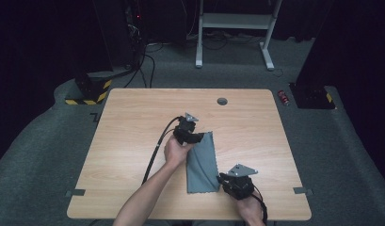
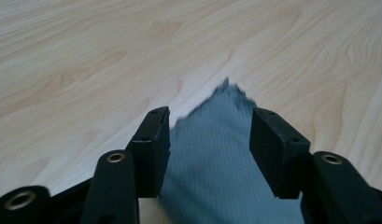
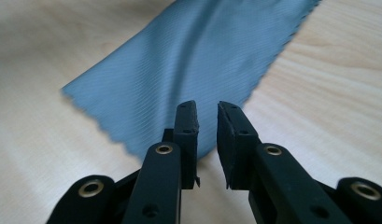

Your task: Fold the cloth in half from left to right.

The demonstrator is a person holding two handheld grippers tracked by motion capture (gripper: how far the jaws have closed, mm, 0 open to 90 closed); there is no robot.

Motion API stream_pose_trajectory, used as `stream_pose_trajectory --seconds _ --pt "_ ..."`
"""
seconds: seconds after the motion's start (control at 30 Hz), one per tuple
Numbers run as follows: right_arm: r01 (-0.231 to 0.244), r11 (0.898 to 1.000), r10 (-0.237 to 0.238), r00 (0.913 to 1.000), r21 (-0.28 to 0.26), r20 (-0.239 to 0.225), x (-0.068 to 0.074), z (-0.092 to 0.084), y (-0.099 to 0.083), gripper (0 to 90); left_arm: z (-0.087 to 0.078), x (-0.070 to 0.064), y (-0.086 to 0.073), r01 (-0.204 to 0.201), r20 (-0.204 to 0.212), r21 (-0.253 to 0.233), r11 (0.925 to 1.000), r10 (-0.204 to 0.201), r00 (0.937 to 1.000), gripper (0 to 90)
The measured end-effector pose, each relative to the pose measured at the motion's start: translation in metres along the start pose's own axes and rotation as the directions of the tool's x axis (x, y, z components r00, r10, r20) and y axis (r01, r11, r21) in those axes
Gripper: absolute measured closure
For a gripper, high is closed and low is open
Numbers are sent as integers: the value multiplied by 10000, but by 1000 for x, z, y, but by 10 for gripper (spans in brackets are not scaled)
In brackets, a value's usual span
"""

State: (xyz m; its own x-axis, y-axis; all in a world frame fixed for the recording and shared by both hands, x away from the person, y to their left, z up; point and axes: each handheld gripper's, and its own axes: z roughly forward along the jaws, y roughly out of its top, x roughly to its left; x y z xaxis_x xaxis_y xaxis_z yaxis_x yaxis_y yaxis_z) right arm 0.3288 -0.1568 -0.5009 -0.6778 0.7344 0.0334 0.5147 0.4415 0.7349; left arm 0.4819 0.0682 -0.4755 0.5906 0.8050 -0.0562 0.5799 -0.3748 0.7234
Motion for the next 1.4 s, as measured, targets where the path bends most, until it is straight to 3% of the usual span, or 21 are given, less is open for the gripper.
stream_pose_trajectory --seconds 0.03,0.1,0.27,0.43,0.67,0.87,0.9,0.97,1.03,1.13,1.23,1.3,1.37,1.4 --pt "54 10000 -54 10000 27 69 -2 3 3 779 -13 -3 -12 -195 -99 16 9998 195 9998 470" --pt "106 9999 -108 9998 91 177 -5 9 8 778 -22 -8 -23 -266 -50 103 9996 267 9996 459" --pt "320 9993 -330 9982 196 508 -8 27 22 759 -34 -23 -53 -341 293 661 9972 323 9991 404" --pt "356 9985 -385 9968 418 703 -13 41 29 751 -41 -33 -78 -687 -134 906 9935 702 9974 392" --pt "529 9961 -577 9961 711 674 -17 53 31 742 -44 -32 -90 -877 -841 1239 9884 985 9916 409" --pt "637 9956 -663 9971 682 369 -21 53 31 737 -54 -30 -96 -536 -1185 1467 9877 713 9904 461" --pt "705 9952 -732 9966 683 372 -21 53 31 737 -55 -29 -97 -405 -1063 1386 9895 555 9928 456" --pt "766 9948 -789 9964 669 319 -22 53 30 737 -61 -29 -98 -26 -610 703 9975 69 9981 436" --pt "771 9951 -788 9966 612 253 -23 53 30 737 -62 -34 -95 240 -274 271 9993 -233 9994 410" --pt "802 9954 -811 9966 519 158 -24 53 28 734 -53 -46 -88 18 -229 361 9993 -10 9997 380" --pt "853 9953 -860 9962 462 133 -25 53 28 730 -38 -53 -87 -354 -932 1113 9932 459 9946 377" --pt "885 9950 -890 9960 464 101 -25 53 28 730 -39 -53 -89 -486 -1259 1067 9931 620 9901 361" --pt "873 9951 -875 9962 474 34 -26 53 28 731 -44 -53 -91 -690 -1555 1216 9902 876 9839 411" --pt "865 9951 -865 9962 483 -8 -27 53 28 730 -47 -52 -93 -589 -1556 1262 9903 784 9847 420"
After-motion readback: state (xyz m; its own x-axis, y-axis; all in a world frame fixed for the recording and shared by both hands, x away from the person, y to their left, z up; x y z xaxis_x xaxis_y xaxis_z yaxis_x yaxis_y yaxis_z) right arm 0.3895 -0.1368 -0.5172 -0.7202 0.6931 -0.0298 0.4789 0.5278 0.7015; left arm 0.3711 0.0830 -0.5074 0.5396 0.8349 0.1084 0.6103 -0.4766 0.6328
